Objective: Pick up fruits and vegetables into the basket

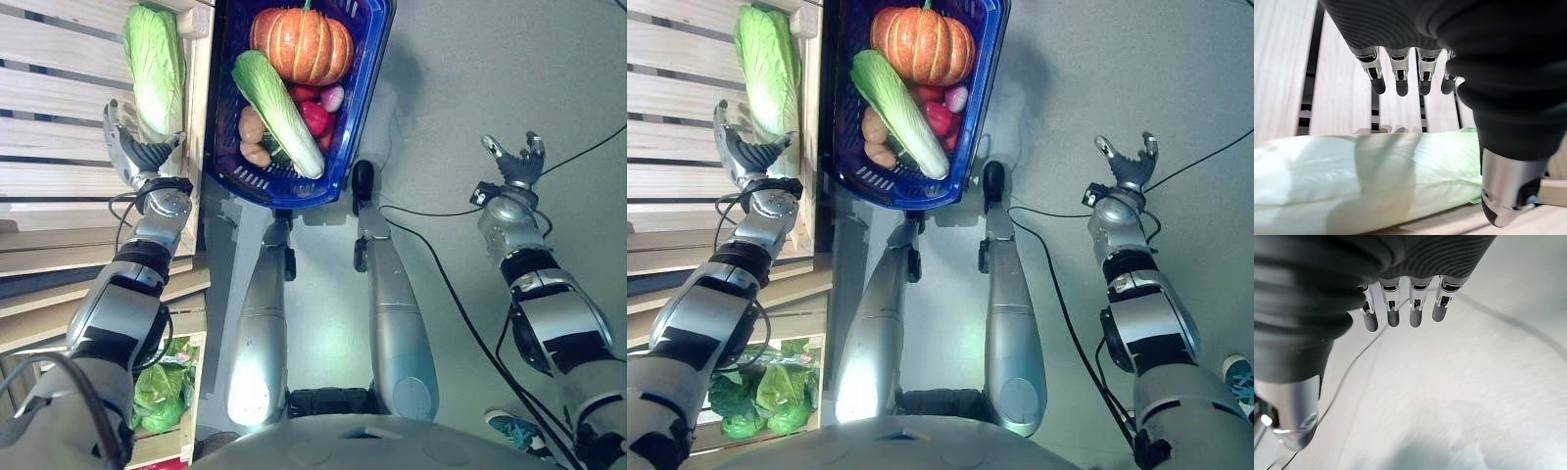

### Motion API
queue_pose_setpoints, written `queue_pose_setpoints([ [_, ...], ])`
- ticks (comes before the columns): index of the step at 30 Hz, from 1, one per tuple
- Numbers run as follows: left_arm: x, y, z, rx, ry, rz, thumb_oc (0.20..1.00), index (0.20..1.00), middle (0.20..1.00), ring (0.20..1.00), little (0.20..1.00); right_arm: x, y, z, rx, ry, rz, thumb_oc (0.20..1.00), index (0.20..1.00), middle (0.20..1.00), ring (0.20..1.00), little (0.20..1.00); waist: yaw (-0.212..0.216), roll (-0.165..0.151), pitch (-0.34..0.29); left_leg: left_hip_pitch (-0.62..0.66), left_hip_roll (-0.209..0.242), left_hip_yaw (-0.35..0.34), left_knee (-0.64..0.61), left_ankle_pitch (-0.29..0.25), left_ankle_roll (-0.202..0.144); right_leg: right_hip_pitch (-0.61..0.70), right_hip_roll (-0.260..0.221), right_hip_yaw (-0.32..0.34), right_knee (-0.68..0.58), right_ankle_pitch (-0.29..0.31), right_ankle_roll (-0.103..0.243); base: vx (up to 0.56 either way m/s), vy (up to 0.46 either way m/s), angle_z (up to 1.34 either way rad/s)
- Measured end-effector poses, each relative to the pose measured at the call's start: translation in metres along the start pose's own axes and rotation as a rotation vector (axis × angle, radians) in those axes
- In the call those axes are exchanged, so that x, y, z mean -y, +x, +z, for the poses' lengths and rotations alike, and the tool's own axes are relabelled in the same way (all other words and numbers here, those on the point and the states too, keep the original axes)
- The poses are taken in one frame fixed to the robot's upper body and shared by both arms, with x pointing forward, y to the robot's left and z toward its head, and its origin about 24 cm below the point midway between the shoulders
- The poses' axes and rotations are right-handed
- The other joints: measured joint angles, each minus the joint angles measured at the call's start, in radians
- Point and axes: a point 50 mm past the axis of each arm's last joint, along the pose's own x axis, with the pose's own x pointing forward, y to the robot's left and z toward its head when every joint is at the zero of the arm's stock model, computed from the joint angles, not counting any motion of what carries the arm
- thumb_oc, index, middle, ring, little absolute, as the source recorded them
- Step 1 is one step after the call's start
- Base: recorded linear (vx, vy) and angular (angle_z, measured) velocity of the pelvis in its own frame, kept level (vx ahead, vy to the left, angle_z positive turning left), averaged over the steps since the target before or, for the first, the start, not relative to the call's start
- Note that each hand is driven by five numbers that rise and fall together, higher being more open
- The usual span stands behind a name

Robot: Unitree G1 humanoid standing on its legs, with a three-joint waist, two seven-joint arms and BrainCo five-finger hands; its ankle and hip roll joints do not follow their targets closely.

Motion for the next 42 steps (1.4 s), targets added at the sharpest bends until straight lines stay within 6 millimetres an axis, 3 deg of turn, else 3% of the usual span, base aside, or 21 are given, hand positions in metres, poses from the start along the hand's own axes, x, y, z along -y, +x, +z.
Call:
queue_pose_setpoints([
  [5, -0.003, 0.002, -0.012, -0.083, 0.016, -0.015, 1.0, 1.0, 1.0, 1.0, 1.0, 0.011, 0.0, -0.019, -0.075, -0.025, 0.0, 1.0, 1.0, 1.0, 1.0, 1.0, -0.006, -0.001, 0.0, 0.002, 0.001, 0.0, 0.0, -0.002, 0.001, 0.005, 0.001, 0.0, -0.005, 0.0, 0.0, 0.0, 0.0, 0.0],
  [17, -0.003, 0.001, -0.033, -0.217, 0.029, -0.134, 1.0, 1.0, 1.0, 1.0, 1.0, 0.012, 0.0, -0.024, -0.12, -0.028, 0.03, 1.0, 1.0, 1.0, 1.0, 1.0, -0.026, -0.003, 0.0, 0.001, 0.001, 0.001, 0.004, -0.006, 0.002, 0.006, 0.003, 0.002, -0.007, 0.001, 0.002, 0.0, 0.002, 0.0],
  [33, -0.003, 0.014, -0.023, -0.284, -0.035, -0.202, 1.0, 1.0, 1.0, 1.0, 1.0, 0.004, 0.002, -0.016, -0.133, -0.024, 0.082, 1.0, 1.0, 1.0, 1.0, 1.0, -0.03, -0.017, -0.003, -0.019, 0.007, 0.018, 0.007, -0.018, 0.007, -0.007, 0.011, 0.019, -0.032, 0.01, 0.009, 0.0, 0.006, -0.02],
  [42, -0.006, 0.018, -0.022, -0.325, -0.024, -0.186, 1.0, 1.0, 1.0, 1.0, 1.0, 0.004, 0.0, -0.032, -0.273, 0.031, 0.176, 1.0, 1.0, 1.0, 1.0, 1.0, -0.042, -0.023, -0.004, -0.02, 0.01, 0.016, 0.009, -0.02, 0.004, -0.007, 0.013, 0.02, -0.03, 0.01, 0.009, 0.0, 0.0, 0.0],
])
